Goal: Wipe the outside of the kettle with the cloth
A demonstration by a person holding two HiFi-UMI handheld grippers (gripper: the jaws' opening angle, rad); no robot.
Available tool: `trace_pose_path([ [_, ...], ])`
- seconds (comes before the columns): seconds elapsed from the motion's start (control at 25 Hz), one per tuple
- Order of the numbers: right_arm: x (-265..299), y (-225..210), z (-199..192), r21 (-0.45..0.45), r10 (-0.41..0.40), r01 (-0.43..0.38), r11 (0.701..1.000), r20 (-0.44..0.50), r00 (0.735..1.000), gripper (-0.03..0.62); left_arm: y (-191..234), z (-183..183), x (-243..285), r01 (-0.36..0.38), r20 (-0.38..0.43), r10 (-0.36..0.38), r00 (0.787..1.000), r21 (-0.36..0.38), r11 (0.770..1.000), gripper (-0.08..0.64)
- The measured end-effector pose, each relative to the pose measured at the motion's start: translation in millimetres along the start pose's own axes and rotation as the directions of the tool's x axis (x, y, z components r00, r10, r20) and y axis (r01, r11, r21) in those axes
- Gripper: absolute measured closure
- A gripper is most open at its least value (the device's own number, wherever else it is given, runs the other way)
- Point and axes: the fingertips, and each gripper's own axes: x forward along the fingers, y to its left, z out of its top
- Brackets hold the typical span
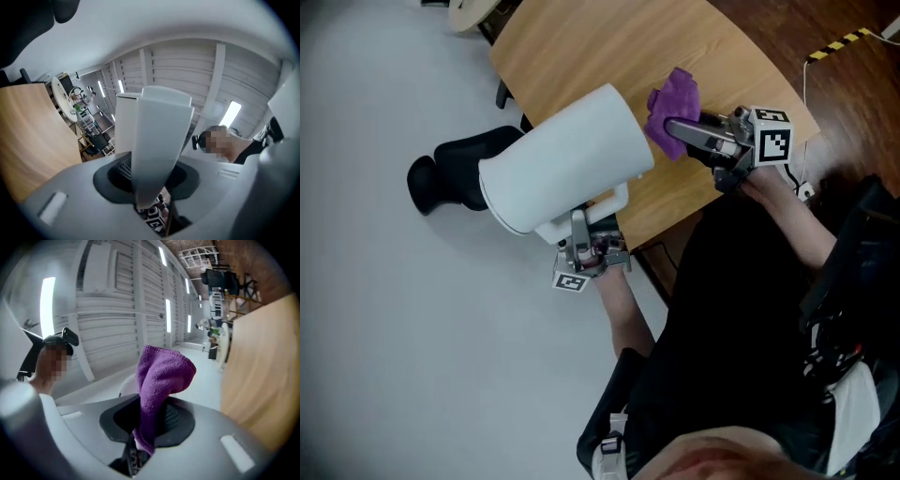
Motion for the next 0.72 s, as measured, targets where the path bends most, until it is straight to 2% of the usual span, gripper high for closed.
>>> trace_pose_path([
  [0.08, 33.6, 43.0, 32.5, -0.046, 0.101, -0.099, 0.994, 0.049, 0.994, 0.528, -15.4, 8.8, 11.2, 0.073, 0.072, -0.069, 0.995, -0.056, 0.996, 0.506],
  [0.2, 39.7, 82.7, 59.0, -0.088, 0.203, -0.196, 0.977, 0.083, 0.976, 0.528, -25.1, -15.5, 7.5, 0.139, 0.146, -0.126, 0.981, -0.081, 0.987, 0.506],
  [0.28, 46.9, 102.0, 57.1, -0.126, 0.265, -0.255, 0.959, 0.062, 0.962, 0.528, -27.7, -16.9, 13.1, 0.169, 0.152, -0.154, 0.976, -0.088, 0.982, 0.506],
  [0.36, 57.3, 119.9, 29.4, -0.168, 0.305, -0.298, 0.940, 0.016, 0.952, 0.531, -31.9, 1.8, 9.4, 0.203, 0.156, -0.186, 0.970, -0.103, 0.974, 0.506],
  [0.48, 66.9, 137.4, -19.2, -0.256, 0.289, -0.320, 0.912, -0.152, 0.945, 0.534, -41.5, 34.7, -5.4, 0.258, 0.193, -0.233, 0.953, -0.116, 0.959, 0.506],
  [0.56, 66.8, 131.4, -24.5, -0.299, 0.228, -0.286, 0.910, -0.215, 0.950, 0.534, -44.8, 40.6, -10.9, 0.284, 0.211, -0.257, 0.943, -0.107, 0.953, 0.506],
  [0.64, 71.2, 127.9, -0.3, -0.312, 0.193, -0.229, 0.922, -0.144, 0.971, 0.532, -45.1, 37.2, -21.4, 0.308, 0.218, -0.280, 0.935, -0.106, 0.946, 0.506],
  [0.72, 87.7, 136.9, 38.7, -0.274, 0.215, -0.215, 0.937, -0.031, 0.976, 0.532, -45.7, 34.8, -23.2, 0.325, 0.220, -0.295, 0.930, -0.113, 0.939, 0.506],
])
